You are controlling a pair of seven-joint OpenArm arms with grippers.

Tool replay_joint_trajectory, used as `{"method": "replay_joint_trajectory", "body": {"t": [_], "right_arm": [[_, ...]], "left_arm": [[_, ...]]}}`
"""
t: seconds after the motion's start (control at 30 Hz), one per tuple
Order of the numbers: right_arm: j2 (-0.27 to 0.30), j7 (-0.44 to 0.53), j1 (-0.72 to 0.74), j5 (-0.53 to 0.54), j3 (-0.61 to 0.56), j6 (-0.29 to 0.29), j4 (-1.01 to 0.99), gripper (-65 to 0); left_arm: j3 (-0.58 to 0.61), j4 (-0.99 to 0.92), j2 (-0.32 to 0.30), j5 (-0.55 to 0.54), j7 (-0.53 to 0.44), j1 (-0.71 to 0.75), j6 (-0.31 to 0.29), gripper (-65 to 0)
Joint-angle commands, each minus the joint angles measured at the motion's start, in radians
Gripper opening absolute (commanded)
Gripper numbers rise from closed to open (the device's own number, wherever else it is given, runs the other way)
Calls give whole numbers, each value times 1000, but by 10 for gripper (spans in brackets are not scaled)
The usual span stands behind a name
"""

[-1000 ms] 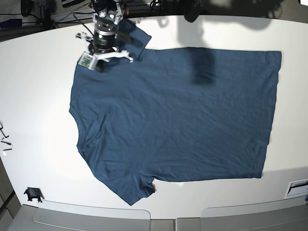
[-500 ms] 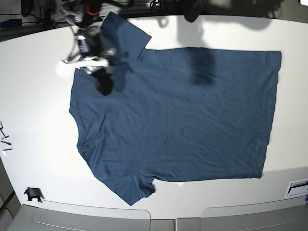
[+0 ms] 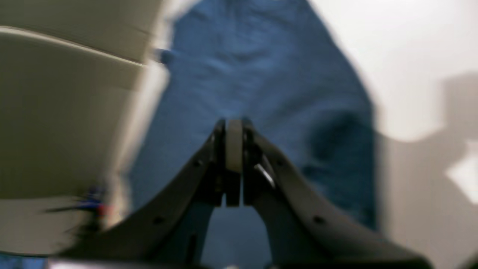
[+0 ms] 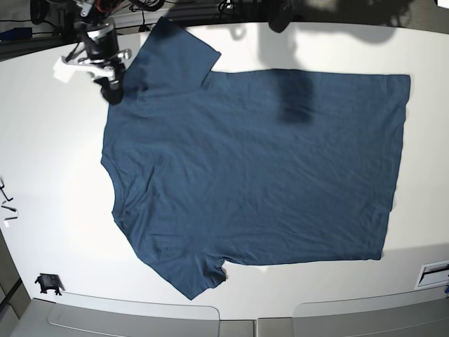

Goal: Fold the T-shirt properly
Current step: 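Lower the right gripper to the shirt's shoulder corner near the collar, then close the right gripper on the shirt's shoulder edge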

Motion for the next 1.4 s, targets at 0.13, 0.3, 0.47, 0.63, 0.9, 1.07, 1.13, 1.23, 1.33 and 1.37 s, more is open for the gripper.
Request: {"method": "replay_joint_trajectory", "body": {"t": [0.13,0.3,0.47,0.63,0.9,1.07,1.13,1.23,1.33,1.37], "right_arm": [[22,12,-4,-127,4,14,14,-650],[90,16,-2,-236,4,108,13,-650],[103,8,-3,-288,4,137,13,-650],[103,8,-3,-328,4,137,13,-454],[107,-14,-2,-336,5,106,11,-402],[209,6,12,-339,32,106,-27,-402],[253,-8,35,-334,66,106,-77,-402],[305,-40,75,-257,114,107,-198,-402],[339,-95,121,-160,129,147,-337,-402],[345,-119,137,-129,128,174,-378,-402]], "left_arm": [[-11,11,-9,-21,12,19,-9,-650],[-11,11,-9,-21,14,19,-9,-650],[-11,11,-9,-21,19,19,-9,-650],[-11,11,-9,-21,33,19,-9,-650],[-11,11,-9,-21,33,19,-9,-646],[-11,11,-9,-21,33,19,-9,-514],[-11,11,-9,-21,33,19,-9,-482],[-11,11,-9,-21,33,19,-9,-477],[-11,11,-9,-21,32,19,-9,-477],[-11,11,-9,-21,32,19,-9,-477]]}}
